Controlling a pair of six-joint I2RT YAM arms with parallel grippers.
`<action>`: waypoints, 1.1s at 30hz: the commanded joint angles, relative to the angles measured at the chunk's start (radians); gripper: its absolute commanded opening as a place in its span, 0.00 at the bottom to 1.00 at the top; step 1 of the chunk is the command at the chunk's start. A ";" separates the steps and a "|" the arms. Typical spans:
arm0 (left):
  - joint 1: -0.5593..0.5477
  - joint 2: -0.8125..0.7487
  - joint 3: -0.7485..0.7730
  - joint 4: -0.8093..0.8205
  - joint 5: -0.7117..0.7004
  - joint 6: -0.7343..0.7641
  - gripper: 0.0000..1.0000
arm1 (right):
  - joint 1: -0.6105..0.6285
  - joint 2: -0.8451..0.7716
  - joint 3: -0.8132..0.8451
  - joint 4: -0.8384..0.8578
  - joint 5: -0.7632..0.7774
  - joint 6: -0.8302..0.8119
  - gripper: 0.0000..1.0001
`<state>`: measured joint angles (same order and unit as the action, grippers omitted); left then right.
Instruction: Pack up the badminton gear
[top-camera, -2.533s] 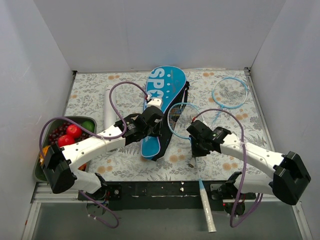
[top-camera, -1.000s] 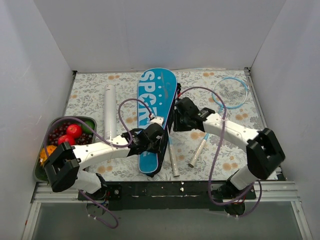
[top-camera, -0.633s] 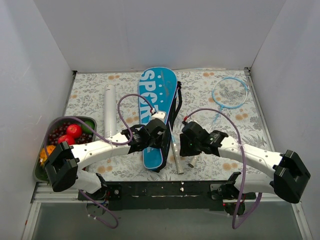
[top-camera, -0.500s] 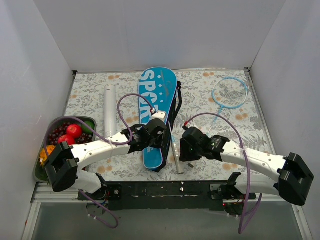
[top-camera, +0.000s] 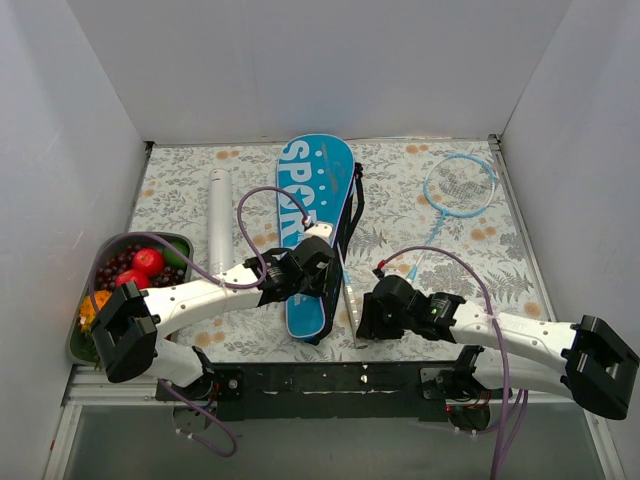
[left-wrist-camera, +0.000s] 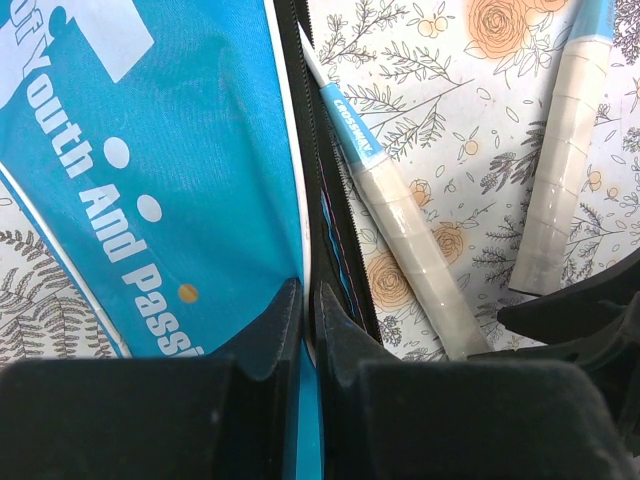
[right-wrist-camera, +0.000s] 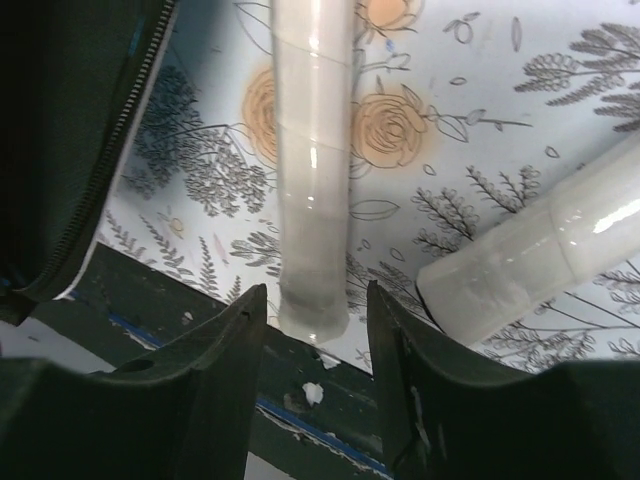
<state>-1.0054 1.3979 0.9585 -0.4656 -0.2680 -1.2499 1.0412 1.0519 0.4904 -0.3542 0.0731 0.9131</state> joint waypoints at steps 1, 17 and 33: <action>-0.004 -0.020 0.039 0.016 -0.025 0.018 0.00 | 0.005 -0.026 -0.019 0.130 -0.019 0.046 0.53; -0.002 -0.043 0.013 0.010 -0.025 0.021 0.00 | 0.031 0.080 -0.081 0.172 0.017 0.098 0.47; -0.007 -0.072 -0.089 0.042 0.026 -0.005 0.00 | 0.045 0.191 0.086 0.124 0.103 0.023 0.01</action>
<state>-1.0054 1.3876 0.9092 -0.4557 -0.2661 -1.2388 1.0824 1.2263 0.4995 -0.1604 0.0998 0.9928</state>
